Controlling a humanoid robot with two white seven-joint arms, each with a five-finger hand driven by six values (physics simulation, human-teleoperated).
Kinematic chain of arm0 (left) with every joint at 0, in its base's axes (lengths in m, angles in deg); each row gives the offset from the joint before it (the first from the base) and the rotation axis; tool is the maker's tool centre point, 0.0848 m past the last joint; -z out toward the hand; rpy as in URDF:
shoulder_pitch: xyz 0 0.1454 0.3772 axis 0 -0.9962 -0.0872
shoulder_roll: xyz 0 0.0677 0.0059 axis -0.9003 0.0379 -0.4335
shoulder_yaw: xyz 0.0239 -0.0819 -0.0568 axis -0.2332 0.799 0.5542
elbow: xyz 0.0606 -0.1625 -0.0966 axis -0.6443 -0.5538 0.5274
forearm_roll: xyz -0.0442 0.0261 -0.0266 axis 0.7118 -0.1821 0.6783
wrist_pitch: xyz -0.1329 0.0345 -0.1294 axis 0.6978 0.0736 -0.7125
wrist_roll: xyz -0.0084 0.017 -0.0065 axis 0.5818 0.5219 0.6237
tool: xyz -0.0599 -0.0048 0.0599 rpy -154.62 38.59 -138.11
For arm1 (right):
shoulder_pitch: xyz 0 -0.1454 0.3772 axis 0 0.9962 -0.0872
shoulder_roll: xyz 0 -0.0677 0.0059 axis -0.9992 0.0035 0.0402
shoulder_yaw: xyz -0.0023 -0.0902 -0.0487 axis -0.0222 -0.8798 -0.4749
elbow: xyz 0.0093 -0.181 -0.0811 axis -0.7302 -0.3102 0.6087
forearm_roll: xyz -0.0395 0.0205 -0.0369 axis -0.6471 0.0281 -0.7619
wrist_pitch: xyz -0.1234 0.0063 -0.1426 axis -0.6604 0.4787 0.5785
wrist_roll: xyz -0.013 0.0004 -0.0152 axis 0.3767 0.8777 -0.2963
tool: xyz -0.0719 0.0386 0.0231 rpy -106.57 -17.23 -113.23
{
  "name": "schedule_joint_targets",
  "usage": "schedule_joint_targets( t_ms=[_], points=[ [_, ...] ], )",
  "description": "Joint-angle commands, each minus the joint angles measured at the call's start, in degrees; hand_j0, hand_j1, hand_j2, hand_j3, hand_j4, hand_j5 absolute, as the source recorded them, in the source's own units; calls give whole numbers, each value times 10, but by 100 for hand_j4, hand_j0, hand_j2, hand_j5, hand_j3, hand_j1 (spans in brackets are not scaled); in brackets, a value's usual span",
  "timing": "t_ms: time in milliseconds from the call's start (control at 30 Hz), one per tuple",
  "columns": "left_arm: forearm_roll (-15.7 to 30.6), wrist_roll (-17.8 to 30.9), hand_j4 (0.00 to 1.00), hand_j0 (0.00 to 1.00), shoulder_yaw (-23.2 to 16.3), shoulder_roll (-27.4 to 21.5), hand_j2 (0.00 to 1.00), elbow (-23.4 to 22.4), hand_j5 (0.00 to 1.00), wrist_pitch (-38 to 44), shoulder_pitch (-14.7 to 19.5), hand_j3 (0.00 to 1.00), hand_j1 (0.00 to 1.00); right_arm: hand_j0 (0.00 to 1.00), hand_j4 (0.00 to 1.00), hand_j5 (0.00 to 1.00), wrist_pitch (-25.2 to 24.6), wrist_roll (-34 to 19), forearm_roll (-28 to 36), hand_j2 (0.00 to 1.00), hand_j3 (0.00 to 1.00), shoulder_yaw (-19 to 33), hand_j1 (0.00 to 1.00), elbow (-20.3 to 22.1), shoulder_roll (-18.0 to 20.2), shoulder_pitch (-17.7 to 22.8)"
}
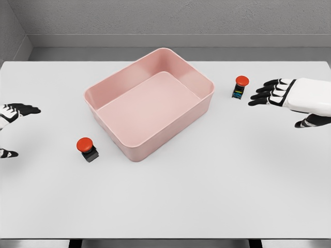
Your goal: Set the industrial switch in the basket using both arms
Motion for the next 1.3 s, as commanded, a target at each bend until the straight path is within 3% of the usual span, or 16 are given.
schedule_joint_targets(
  t_ms=[0,100,167,200,400,467,533,600,733,933,1267],
  points=[
    [3,0,100,100,-1,2,100,9,100,0,0,100,100,100,100,100,-1,0,4,100,100,1,100,0,1,0],
    [1,1,100,100,-1,2,100,20,100,0,0,100,100,100,100,100,-1,0,1,100,100,1,100,-1,-6,-1],
    [1,1,100,100,-1,3,100,21,100,0,0,100,100,100,100,100,-1,5,-40,100,100,1,100,-4,-10,-7],
    [1,1,100,100,-1,3,100,22,100,0,0,100,100,100,100,100,-1,5,-44,100,100,3,100,-6,-34,-9],
    [-1,2,100,100,-4,3,100,25,100,0,0,100,100,100,100,100,-1,6,-49,100,100,9,100,-83,-96,-31],
    [-2,9,98,98,-4,3,98,28,98,0,0,98,98,100,100,100,-1,2,-44,100,100,9,100,-138,-132,-31],
    [-3,9,98,98,-5,7,98,28,98,0,0,98,98,100,100,100,-1,-1,-46,100,100,8,100,-155,-146,-40],
    [-4,9,98,98,-6,14,98,29,98,0,0,98,98,100,100,100,-1,-41,-46,100,100,8,100,-219,-198,-64],
    [-11,9,99,99,-11,24,99,29,99,0,2,99,99,100,100,100,-1,-79,-49,100,100,6,100,-284,-244,-91],
    [-38,10,100,100,-14,47,100,29,100,0,9,100,100,100,100,100,-1,-106,-106,100,100,1,100,-407,-323,-125],
    [-69,26,100,100,-14,110,100,29,100,0,22,100,100,100,100,100,-1,-110,-119,100,100,5,100,-532,-385,-172]
  ],
)
